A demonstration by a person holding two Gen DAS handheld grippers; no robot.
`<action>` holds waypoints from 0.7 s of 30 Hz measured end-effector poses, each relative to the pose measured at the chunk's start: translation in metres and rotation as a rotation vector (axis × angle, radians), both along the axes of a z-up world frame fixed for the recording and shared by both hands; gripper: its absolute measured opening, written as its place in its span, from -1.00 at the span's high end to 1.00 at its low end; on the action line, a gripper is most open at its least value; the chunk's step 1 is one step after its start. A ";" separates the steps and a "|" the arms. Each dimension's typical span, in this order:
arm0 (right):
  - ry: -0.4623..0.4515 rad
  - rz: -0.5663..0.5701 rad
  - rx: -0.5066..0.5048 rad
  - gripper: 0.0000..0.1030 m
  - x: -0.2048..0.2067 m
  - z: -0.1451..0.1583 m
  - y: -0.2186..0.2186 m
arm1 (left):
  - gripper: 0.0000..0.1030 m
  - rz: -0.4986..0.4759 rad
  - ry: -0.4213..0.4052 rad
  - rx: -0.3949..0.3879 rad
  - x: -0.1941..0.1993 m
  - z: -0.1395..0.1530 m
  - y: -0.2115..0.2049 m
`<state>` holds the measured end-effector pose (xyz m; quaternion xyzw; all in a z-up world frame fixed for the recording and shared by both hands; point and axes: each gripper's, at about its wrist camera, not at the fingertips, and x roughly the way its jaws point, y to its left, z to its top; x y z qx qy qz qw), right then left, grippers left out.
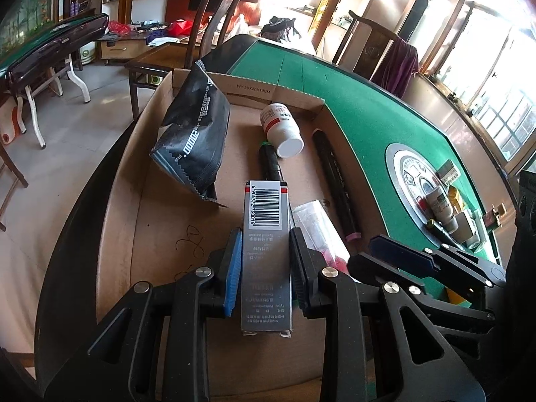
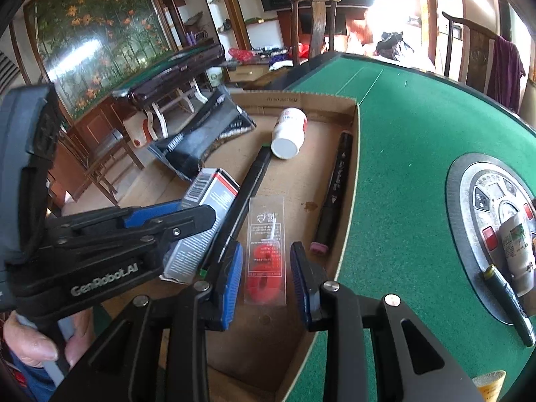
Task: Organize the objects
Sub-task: 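Carry both items into the cardboard box and lower them inside, then open both grippers and withdraw toward the pile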
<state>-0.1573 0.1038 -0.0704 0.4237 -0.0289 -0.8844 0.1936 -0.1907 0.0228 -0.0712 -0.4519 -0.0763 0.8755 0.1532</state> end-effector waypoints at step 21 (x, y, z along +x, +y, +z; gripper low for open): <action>0.130 -0.276 -0.187 0.22 0.057 0.045 0.189 | 0.47 -0.448 0.103 0.009 0.063 0.029 0.133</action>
